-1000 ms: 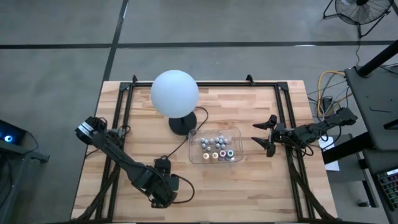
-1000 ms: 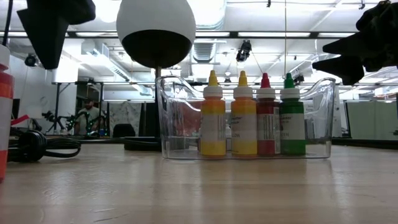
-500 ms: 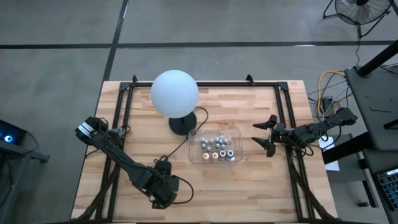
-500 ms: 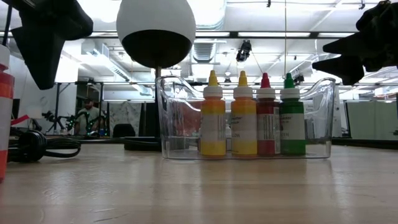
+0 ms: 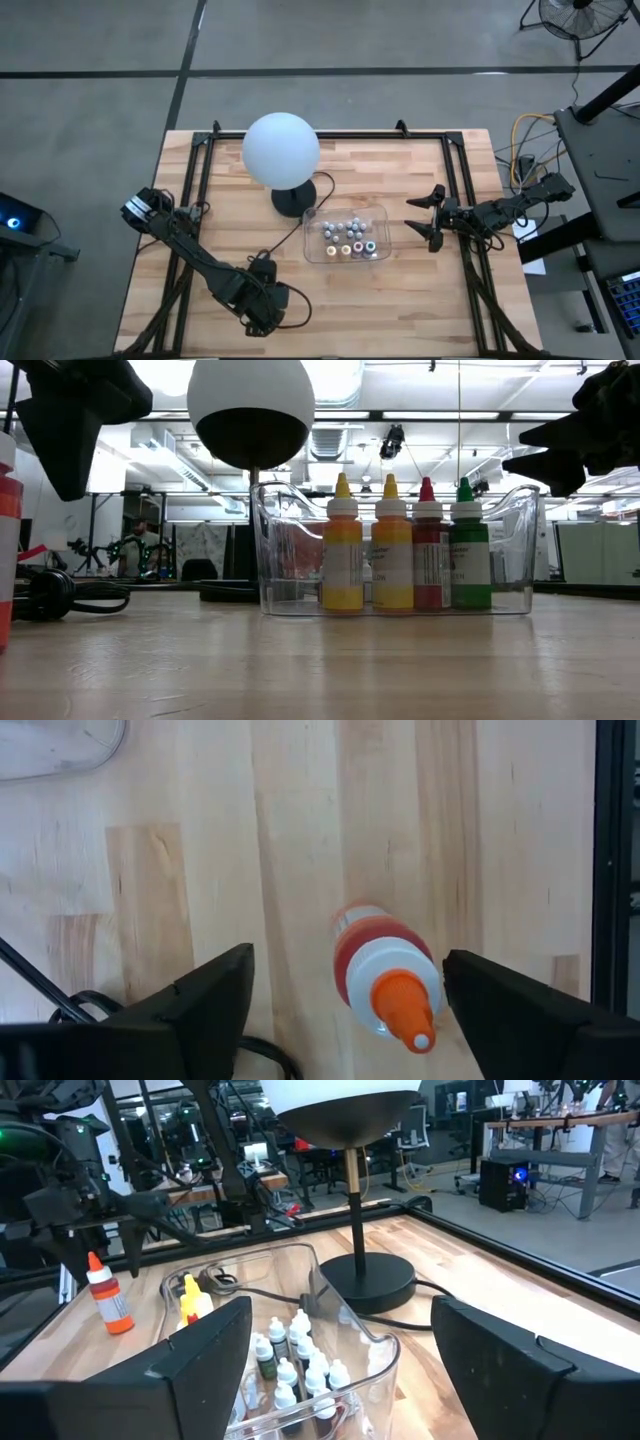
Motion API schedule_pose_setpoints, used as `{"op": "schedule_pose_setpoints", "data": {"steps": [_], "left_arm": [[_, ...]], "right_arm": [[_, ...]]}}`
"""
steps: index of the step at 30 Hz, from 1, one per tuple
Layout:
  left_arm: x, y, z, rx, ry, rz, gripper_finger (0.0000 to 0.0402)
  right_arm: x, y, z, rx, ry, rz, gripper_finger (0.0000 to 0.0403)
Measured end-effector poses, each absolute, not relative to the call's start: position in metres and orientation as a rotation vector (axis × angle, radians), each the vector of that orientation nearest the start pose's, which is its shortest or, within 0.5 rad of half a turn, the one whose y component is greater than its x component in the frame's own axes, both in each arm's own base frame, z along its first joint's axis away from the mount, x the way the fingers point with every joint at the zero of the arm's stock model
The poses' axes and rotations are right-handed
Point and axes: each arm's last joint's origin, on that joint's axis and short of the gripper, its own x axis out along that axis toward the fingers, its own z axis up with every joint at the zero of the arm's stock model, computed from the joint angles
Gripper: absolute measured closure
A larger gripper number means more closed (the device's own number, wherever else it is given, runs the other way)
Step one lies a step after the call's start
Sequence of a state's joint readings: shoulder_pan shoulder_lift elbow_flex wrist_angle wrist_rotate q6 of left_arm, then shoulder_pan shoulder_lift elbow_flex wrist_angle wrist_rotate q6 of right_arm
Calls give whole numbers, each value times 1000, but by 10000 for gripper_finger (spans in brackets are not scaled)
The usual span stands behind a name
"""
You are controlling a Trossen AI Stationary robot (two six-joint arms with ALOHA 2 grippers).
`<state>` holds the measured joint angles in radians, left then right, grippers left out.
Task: Pick & Place food coloring
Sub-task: Put the large orange food coloring bottle into the transparent bin
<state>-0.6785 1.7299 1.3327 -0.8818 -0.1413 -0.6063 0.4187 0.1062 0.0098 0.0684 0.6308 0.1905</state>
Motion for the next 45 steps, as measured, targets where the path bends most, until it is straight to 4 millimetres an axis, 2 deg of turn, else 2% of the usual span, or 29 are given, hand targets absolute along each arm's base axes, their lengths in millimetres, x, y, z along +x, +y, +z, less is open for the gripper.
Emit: {"op": "schedule_pose_setpoints", "data": {"steps": [25, 31, 36, 45], "left_arm": [[267, -210, 234, -45, 1250, -60, 296], [268, -211, 242, -40, 1248, -65, 304], [269, -211, 257, -39, 1250, -65, 297], [272, -212, 307, -71, 1212, -75, 303]], "right_arm": [[97, 24, 165, 176, 4, -215, 101], [97, 24, 165, 176, 4, -214, 94], [97, 24, 165, 176, 4, -214, 93], [97, 24, 165, 176, 4, -214, 103]]}}
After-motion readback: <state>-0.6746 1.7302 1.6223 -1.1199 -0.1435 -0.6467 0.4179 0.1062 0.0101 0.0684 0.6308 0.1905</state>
